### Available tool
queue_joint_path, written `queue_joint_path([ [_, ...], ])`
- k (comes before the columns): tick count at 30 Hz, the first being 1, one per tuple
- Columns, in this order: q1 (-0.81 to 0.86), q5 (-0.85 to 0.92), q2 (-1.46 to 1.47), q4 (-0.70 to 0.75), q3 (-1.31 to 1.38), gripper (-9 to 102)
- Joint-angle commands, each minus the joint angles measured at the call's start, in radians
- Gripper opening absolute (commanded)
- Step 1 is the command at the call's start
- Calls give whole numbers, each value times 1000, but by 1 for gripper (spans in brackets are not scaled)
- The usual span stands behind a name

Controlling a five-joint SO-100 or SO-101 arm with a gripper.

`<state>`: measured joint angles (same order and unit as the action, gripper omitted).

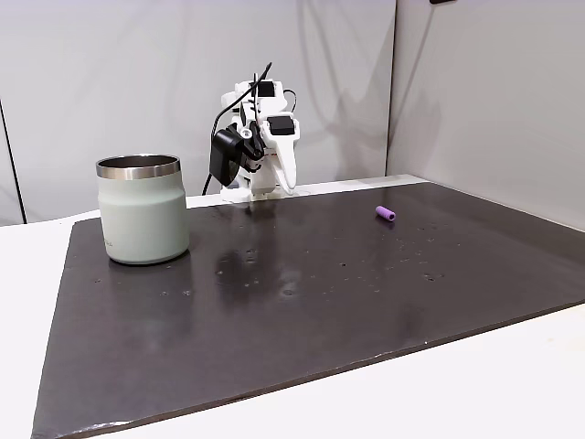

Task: Grasp a pengrip and put it in the cup.

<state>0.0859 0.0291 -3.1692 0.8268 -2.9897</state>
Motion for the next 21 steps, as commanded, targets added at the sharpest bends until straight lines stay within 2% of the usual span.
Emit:
queue_joint_path([
  [1,-18,34,-9,-28,6,0],
  [13,-57,34,-9,26,57,0],
  [17,-149,64,-8,66,103,0],
  [21,-342,175,-6,160,187,0],
])
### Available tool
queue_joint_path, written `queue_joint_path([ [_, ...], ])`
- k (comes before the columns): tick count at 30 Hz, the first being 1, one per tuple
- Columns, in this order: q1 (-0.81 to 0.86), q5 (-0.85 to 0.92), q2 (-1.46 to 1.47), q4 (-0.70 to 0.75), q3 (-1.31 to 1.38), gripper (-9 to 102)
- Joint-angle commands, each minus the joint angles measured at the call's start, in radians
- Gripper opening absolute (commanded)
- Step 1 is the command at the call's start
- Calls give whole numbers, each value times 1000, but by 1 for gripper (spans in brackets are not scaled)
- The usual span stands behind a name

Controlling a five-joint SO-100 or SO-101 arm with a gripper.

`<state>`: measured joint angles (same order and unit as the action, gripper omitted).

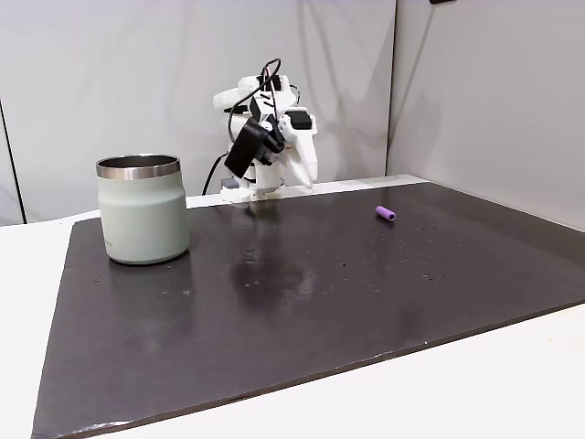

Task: Grasp a pengrip and put it in the cup.

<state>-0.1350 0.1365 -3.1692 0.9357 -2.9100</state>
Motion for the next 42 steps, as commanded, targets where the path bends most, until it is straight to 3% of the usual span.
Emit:
queue_joint_path([
  [1,-170,89,-6,69,124,0],
  [7,-400,155,-12,158,196,0],
  [18,-586,224,-18,164,196,0],
  [23,-707,244,137,149,232,0],
  [34,-718,235,655,160,634,2],
  [42,-666,242,960,287,919,19],
])
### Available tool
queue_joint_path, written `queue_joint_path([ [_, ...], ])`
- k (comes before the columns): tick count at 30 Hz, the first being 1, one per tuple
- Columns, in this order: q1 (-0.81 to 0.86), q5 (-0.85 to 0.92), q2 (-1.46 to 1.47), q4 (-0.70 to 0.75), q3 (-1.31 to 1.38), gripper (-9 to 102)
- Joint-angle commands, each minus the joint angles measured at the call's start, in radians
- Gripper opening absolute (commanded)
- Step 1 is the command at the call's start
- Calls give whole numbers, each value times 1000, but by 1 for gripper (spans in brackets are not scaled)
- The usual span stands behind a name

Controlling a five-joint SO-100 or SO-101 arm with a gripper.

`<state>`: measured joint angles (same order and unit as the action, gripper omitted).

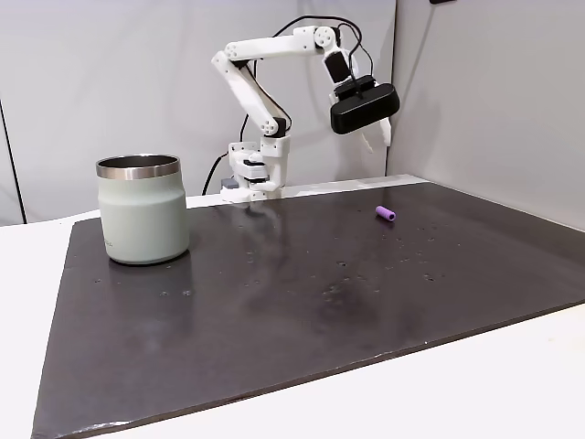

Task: Grasp a pengrip and put it in the cup.

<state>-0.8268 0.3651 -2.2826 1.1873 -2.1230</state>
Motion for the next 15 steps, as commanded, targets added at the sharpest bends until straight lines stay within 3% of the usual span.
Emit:
queue_joint_path([
  [1,29,40,109,55,160,22],
  [4,44,109,198,98,225,28],
  [15,230,279,454,130,367,27],
])
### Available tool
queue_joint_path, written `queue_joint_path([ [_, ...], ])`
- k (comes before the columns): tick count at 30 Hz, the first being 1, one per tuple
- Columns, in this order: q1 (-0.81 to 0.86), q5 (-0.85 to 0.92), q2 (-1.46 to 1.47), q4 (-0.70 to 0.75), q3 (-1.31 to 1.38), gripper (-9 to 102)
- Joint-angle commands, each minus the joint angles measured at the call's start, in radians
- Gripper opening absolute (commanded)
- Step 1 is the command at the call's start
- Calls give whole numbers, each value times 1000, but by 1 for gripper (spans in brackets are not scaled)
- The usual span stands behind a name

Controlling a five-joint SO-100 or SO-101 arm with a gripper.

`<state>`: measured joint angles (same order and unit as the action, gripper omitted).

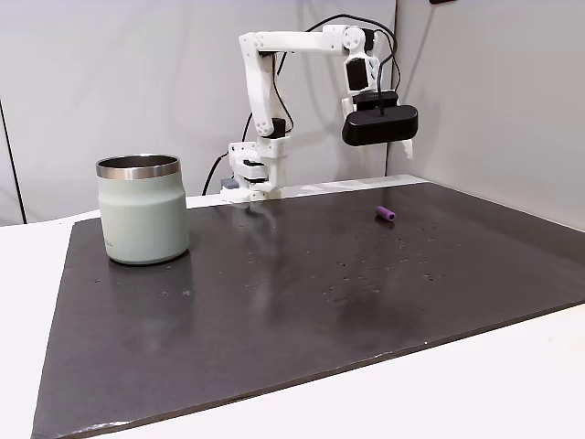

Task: Grasp a pengrip and put it in the cup.

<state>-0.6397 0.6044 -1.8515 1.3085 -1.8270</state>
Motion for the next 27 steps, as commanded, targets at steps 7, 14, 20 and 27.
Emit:
queue_joint_path([
  [7,124,117,110,-31,74,26],
  [14,132,129,201,-89,64,24],
  [20,129,126,293,-135,64,22],
  [27,115,107,370,-179,64,19],
])
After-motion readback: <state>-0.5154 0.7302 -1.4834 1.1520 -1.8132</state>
